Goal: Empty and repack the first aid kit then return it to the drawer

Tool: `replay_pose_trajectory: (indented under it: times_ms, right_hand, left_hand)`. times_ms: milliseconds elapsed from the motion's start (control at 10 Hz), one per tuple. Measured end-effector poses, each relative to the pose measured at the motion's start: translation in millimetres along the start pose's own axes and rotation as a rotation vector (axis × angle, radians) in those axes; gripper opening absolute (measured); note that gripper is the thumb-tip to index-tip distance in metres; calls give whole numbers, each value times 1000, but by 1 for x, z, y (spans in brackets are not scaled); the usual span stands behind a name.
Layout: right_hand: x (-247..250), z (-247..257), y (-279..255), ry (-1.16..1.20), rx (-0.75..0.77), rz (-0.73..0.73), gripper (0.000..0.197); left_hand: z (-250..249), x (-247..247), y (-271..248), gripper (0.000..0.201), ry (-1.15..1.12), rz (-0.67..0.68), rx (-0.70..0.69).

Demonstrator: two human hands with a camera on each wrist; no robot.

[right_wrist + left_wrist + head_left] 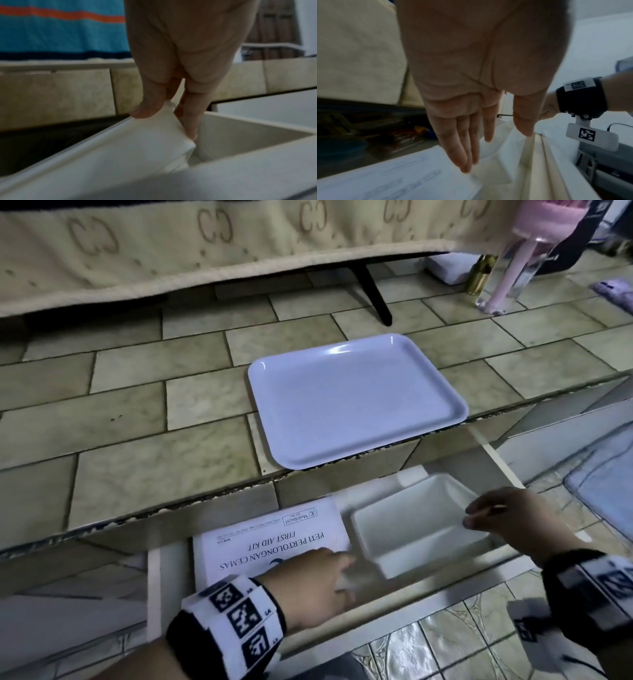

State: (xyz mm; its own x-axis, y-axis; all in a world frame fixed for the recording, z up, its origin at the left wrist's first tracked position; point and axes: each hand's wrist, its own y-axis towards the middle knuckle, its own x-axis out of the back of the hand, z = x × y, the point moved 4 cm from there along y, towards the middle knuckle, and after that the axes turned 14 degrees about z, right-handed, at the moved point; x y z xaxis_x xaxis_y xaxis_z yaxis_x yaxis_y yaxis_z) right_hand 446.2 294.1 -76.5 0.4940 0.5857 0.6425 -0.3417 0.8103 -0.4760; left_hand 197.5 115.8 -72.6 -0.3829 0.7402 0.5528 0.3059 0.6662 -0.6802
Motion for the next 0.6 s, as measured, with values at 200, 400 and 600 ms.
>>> replay_pose_trajectory:
  times_ms: [200,400,600]
  right_hand:
    - [-27,21,24,-293,-115,148,26]
    - [-53,9,18,-521,-132,531,97]
    - [-97,51,-4,-456,168,742,46]
  left_hand:
    - [62,-29,-48,41,35,157,158]
    - [111,-71,-88,37,-41,206,157]
    - [124,-89,-90,21,-139,229,314]
